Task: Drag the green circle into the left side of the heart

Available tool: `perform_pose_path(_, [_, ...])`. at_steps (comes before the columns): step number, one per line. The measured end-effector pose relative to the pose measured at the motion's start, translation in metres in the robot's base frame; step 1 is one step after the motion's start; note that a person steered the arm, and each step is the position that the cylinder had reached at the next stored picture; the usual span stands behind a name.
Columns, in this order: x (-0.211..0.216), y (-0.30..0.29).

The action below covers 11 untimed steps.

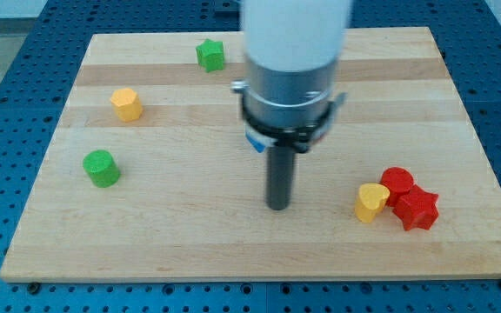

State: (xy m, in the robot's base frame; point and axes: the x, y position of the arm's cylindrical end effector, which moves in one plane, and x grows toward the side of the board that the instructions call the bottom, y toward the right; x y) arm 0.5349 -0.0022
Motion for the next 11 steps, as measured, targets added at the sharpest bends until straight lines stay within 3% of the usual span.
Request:
perform_pose_path(3, [0.005,-0.190])
perform_pose_path(4, [0.005,-0.210])
perform_pose_path(8, [-0.060,-0.267])
perform_pose_path(9, [-0.060,-0.267])
perform_pose_path(11, [-0.060,-0.204])
